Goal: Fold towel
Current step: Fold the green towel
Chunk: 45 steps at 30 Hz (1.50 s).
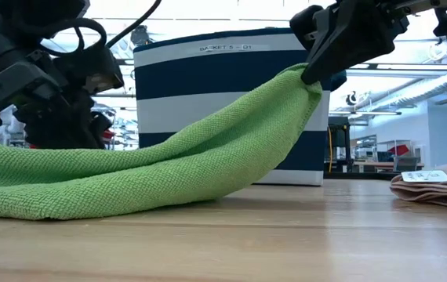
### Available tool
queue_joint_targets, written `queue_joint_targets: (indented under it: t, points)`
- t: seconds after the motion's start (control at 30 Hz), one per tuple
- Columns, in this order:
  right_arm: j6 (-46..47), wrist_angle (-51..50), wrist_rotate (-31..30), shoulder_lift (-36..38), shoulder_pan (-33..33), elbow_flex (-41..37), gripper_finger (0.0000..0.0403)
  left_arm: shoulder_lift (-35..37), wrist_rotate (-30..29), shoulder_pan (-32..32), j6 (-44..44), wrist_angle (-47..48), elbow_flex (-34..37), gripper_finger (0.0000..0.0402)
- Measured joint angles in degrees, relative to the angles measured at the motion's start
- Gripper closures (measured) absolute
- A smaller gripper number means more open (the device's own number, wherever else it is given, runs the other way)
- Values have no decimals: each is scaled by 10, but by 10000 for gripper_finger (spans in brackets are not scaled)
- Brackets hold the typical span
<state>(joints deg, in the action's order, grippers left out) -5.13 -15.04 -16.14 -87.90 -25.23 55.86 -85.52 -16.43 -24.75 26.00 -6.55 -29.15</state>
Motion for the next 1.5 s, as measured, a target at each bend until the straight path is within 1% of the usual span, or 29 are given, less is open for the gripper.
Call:
queue_joint_targets:
  t: [0.1,0.2,0.33,0.5,0.7,0.83,0.93,1.03,1.1,1.2,1.33,1.37,1.43,1.5]
  points:
    - [0,-3,0,0,0,0,403,0,0,-2,-13,-3,0,370]
    - [0,-4,0,0,0,0,403,0,1,-2,-24,-6,0,391]
    - [0,-14,0,0,0,0,403,0,3,-5,-43,-5,-6,396]
    - [0,-29,0,0,0,0,403,0,6,-10,-95,26,-56,398]
    - [-18,-27,-2,5,0,0,403,0,5,-10,-176,147,-179,399]
    - [-33,-23,0,33,-3,0,403,0,-14,-18,-232,252,-280,400]
    - [-53,-20,0,71,-11,0,403,0,-33,-24,-263,339,-360,400]
    - [-78,-9,1,126,-23,0,403,0,-61,-30,-282,430,-440,400]
    - [-95,9,22,168,-31,0,403,1,-80,-38,-298,474,-490,400]
    - [-115,43,63,233,-45,0,403,1,-86,-57,-332,497,-549,401]
    - [-136,79,151,309,-65,0,403,1,-85,-90,-385,508,-614,401]
    - [-140,81,165,324,-71,0,403,1,-85,-99,-396,508,-626,401]
    - [-144,82,179,347,-82,0,403,1,-84,-116,-413,508,-644,401]
    - [-150,76,178,362,-92,0,403,1,-89,-128,-421,506,-657,401]
